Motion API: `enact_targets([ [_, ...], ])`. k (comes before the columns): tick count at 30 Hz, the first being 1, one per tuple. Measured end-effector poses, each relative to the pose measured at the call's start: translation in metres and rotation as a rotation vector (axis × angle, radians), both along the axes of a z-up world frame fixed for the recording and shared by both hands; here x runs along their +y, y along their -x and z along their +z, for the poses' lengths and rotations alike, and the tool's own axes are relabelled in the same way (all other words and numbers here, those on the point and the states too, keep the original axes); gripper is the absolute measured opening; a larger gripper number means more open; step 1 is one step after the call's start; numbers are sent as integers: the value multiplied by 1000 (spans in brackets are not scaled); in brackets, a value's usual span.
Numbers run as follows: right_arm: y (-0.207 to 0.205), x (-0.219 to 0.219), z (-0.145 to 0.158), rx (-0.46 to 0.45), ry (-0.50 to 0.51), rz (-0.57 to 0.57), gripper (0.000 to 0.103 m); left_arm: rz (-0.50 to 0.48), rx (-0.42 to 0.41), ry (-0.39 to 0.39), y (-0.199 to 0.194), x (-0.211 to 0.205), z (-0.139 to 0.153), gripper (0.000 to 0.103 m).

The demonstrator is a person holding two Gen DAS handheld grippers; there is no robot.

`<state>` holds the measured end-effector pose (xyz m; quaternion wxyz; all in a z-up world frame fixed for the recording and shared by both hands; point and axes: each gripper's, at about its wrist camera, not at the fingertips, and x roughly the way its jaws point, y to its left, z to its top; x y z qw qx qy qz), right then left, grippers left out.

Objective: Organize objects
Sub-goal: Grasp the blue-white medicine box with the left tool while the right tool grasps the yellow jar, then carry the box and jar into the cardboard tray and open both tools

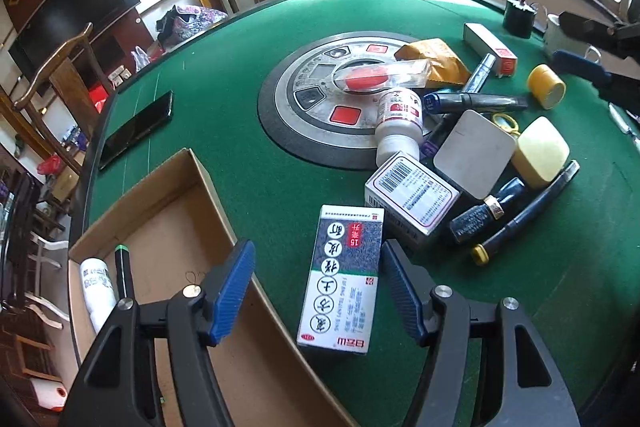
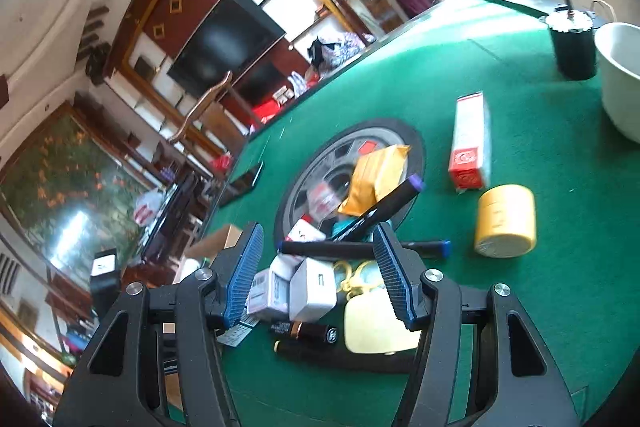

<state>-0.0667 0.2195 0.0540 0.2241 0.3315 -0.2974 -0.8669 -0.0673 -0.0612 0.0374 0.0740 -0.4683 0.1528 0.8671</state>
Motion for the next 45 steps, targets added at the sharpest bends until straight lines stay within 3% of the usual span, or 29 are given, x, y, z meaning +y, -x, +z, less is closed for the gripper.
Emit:
enact_targets([
  [7, -1, 37, 5, 4, -23, -114, 58, 23, -41, 10, 1, 19, -13, 65],
  [8, -1, 41, 6, 1, -51, -143, 58, 34, -44, -6, -1, 22, -13, 59],
  [10, -2, 49, 6, -2, -93, -180, 57, 52, -50, -7, -7, 29, -15, 39],
  [12, 0, 55, 5, -27, -169, -233, 57, 73, -51, -30, -9, 32, -15, 36],
  [16, 5, 63, 1, -94, -276, -297, 57, 94, -47, -11, -9, 37, -16, 36],
  [21, 16, 60, -16, -197, -310, -258, 57, 147, -68, -59, -4, 30, -19, 36],
  [28, 19, 47, -34, -246, -389, -235, 57, 152, -86, -117, -2, 27, -20, 34],
  [30, 19, 45, -34, -228, -418, -244, 50, 145, -86, -137, -4, 26, -20, 34],
  [31, 18, 45, -34, -224, -415, -238, 40, 139, -81, -147, -5, 26, -19, 34],
  [38, 16, 43, -33, -213, -406, -236, 39, 128, -39, -266, -6, 10, -8, 33],
  [45, 8, 43, -18, -128, -390, -268, 39, 147, -4, -390, -4, -14, 9, 34],
])
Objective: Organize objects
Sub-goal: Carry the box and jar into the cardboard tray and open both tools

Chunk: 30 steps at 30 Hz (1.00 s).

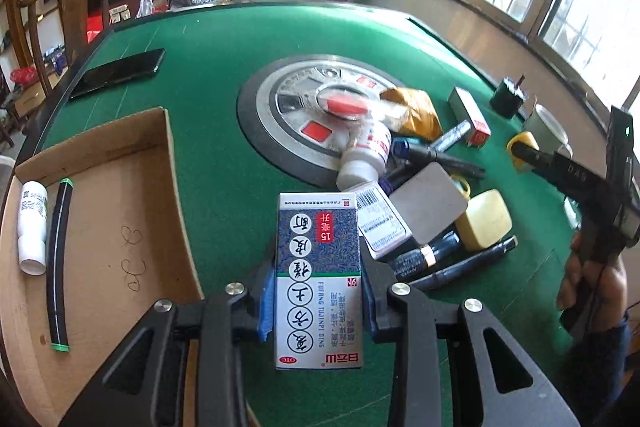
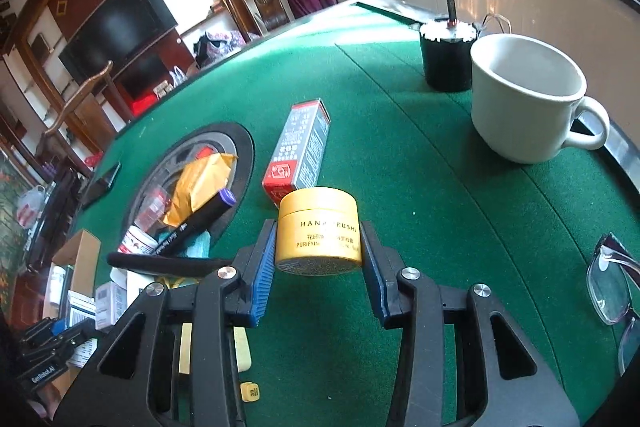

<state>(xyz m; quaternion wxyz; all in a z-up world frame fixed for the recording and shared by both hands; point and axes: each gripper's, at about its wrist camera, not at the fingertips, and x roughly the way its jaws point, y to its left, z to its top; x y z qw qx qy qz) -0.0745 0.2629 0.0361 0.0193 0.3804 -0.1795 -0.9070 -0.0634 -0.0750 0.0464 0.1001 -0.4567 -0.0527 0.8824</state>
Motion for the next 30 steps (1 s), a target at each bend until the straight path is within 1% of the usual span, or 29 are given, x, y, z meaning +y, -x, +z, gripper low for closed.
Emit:
enact_targets([
  [5, -5, -11, 13, 69, 0, 37, 39, 72, 21, -60, 2, -35, 12, 33],
  [8, -9, -24, 22, 121, -13, 89, 39, 134, 30, -101, 2, -63, 18, 33],
  [10, -14, -38, 27, 145, -21, 124, 39, 179, 37, -108, 1, -80, 20, 33],
  [14, -22, -66, 32, 165, -23, 191, 39, 238, 29, -110, 2, -99, 18, 33],
  [18, -28, -101, 33, 151, 29, 274, 39, 275, 16, -108, 4, -115, 12, 33],
  [25, -34, -179, 38, 125, 33, 439, 40, 328, 6, -93, 2, -136, 7, 33],
  [30, -25, -230, 44, 80, 24, 536, 40, 363, -17, -94, 1, -154, 1, 33],
])
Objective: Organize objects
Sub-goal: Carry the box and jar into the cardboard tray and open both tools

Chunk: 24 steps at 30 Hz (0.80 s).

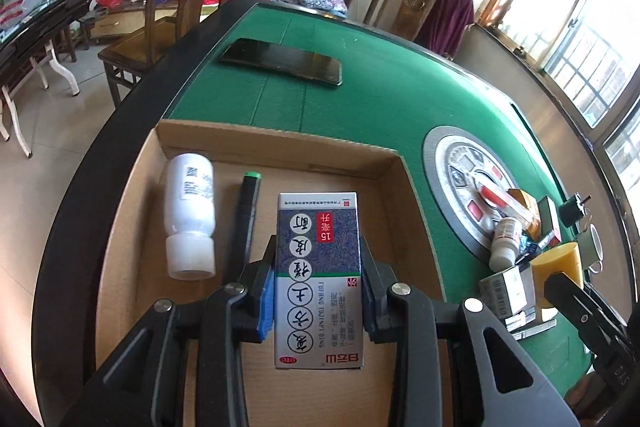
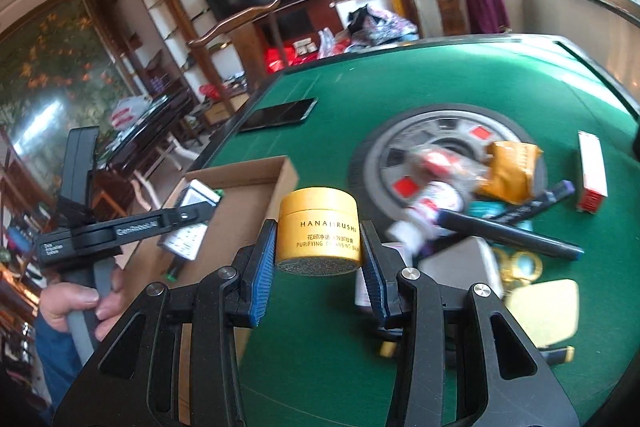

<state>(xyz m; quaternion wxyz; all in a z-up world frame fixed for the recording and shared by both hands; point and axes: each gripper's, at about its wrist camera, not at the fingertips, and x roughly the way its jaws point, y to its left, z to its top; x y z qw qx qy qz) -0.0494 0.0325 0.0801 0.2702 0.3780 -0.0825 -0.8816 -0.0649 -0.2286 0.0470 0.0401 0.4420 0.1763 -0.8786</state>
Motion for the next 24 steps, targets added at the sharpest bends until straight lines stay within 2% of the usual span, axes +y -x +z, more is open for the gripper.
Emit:
enact_targets([
  [5, 16, -39, 0, -40, -28, 44, 40, 11, -31, -2, 3, -6, -9, 33],
  [14, 67, -98, -16, -211, 30, 104, 40, 23, -64, 41, 5, -3, -16, 34],
  [24, 107, -146, -40, -295, 12, 93, 40, 51, -82, 68, 4, -7, -18, 34],
])
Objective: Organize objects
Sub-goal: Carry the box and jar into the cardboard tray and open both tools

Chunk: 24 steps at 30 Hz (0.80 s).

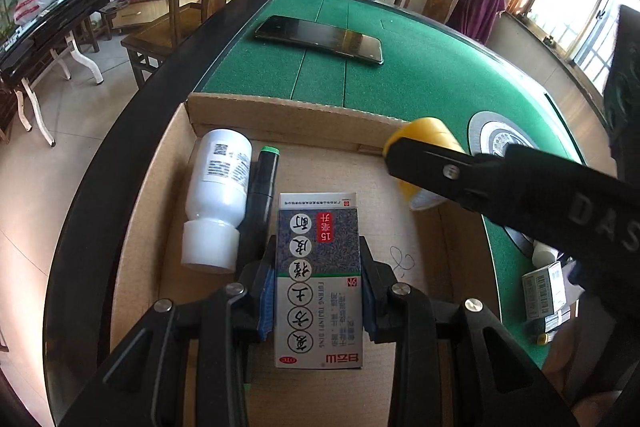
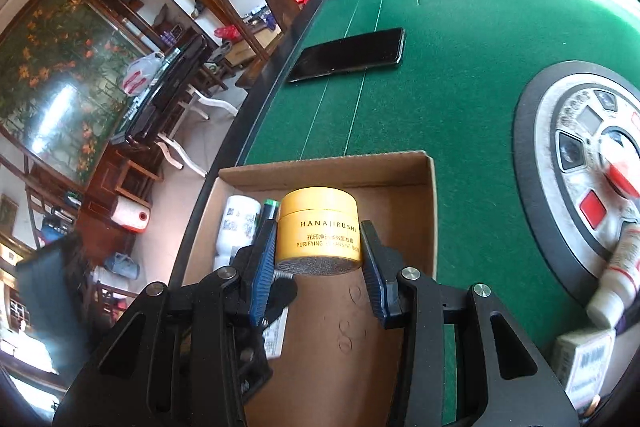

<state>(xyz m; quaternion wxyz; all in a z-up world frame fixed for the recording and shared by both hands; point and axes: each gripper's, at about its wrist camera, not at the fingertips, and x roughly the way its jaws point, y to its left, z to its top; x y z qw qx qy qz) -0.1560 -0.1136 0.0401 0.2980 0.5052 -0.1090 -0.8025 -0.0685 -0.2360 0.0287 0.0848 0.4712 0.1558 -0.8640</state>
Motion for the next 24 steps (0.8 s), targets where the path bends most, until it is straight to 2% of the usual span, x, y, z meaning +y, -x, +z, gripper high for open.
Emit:
enact_targets([
  [9, 16, -20, -15, -46, -27, 2, 40, 5, -4, 10, 0, -3, -1, 34],
  [24, 19, -35, -26, -62, -60, 20, 41, 32, -25, 21, 1, -10, -6, 34],
])
